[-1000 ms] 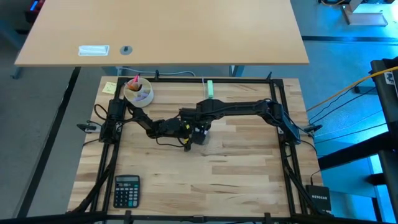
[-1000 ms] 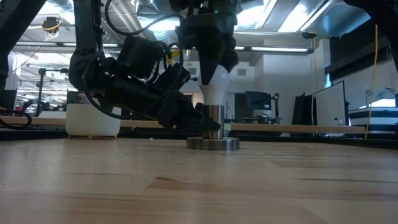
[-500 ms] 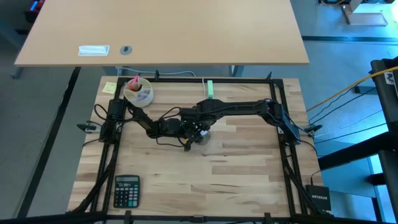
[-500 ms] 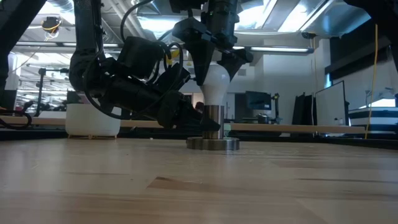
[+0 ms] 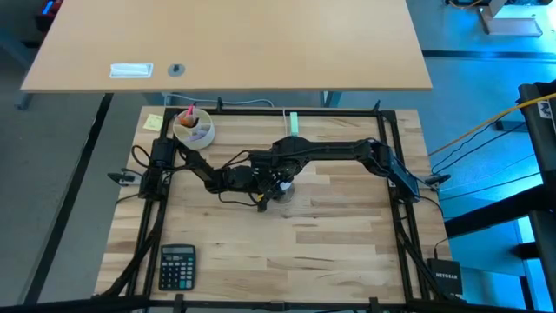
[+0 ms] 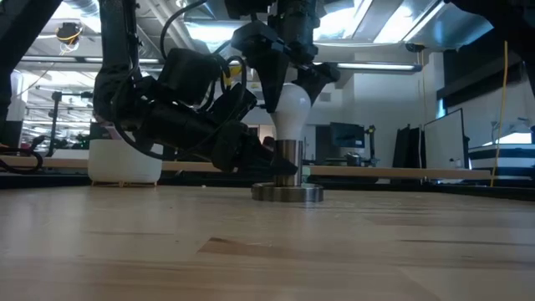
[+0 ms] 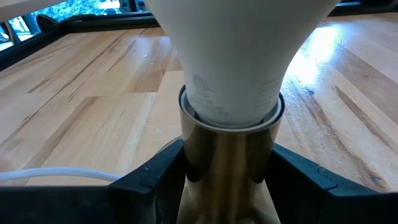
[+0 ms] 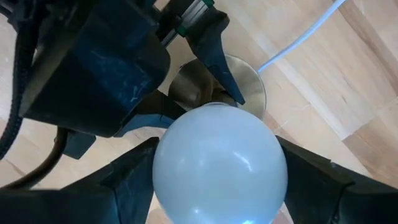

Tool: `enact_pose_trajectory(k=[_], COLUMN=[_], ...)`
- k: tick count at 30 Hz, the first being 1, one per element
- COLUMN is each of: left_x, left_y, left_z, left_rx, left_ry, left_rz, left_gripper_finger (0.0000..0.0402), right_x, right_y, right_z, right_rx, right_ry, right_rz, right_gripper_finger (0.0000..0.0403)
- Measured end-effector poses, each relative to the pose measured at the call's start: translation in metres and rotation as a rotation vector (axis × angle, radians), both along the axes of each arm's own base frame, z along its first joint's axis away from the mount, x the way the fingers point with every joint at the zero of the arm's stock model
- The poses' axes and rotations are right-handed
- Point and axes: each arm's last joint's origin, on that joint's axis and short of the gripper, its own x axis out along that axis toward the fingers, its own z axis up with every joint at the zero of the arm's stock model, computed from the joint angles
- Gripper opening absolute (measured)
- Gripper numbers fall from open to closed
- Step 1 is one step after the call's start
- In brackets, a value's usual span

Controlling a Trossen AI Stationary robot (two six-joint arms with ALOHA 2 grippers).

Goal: Screw lightbulb
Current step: Insert the lightbulb into the lamp

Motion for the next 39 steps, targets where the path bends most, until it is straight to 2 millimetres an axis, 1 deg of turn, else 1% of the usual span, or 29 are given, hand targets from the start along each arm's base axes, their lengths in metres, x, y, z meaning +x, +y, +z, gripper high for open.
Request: enact_pose_trajectory(k=[5,8,12,15,19,21,23,26,30,35,37,39], left_x=[0.0,0.0,0.0,0.0,0.0,0.0,0.0,0.0,0.0,0.0,0.0,0.0], left_y=[0.0,0.0,0.0,0.0,0.0,0.0,0.0,0.0,0.0,0.0,0.0,-0.001], left_z=[0.0,0.0,0.0,0.0,0.0,0.0,0.0,0.0,0.0,0.0,0.0,-0.001], left_rx=[0.0,0.002,0.001,0.001,0.0,0.0,0.001,0.002,0.004,0.003,0.003,0.002], left_ry=[0.001,0.001,0.003,0.003,0.002,0.002,0.002,0.002,0.002,0.002,0.004,0.006], left_rz=[-0.001,0.0,0.0,0.0,0.001,0.001,0.0,0.001,0.003,0.004,0.001,0.001], left_gripper_finger=[0.0188,0.0188,0.0188,0.0188,0.0188,0.0188,0.0188,0.0188,0.0188,0.0188,0.0188,0.0188], right_x=[-0.001,-0.001,0.0,0.0,0.0,0.0,0.001,0.001,-0.002,-0.004,-0.004,-0.003], right_y=[0.0,0.0,0.0,0.0,-0.001,-0.001,0.0,0.001,0.004,0.015,0.019,0.022], right_z=[0.0,0.001,-0.002,-0.002,0.001,0.003,0.009,0.02,0.022,0.008,0.001,-0.006], right_rx=[0.014,0.004,-0.003,-0.017,-0.025,-0.03,-0.031,-0.019,-0.032,-0.178,-0.227,-0.254], right_ry=[0.008,0.005,-0.007,-0.009,-0.02,-0.029,-0.053,-0.09,-0.089,-0.002,0.031,0.048], right_rz=[0.008,0.046,0.066,0.071,0.083,0.116,0.201,0.391,0.692,1.073,1.17,1.23], right_gripper_finger=[0.0286,0.0286,0.0297,0.032,0.0369,0.0389,0.0395,0.0386,0.0381,0.038,0.038,0.038])
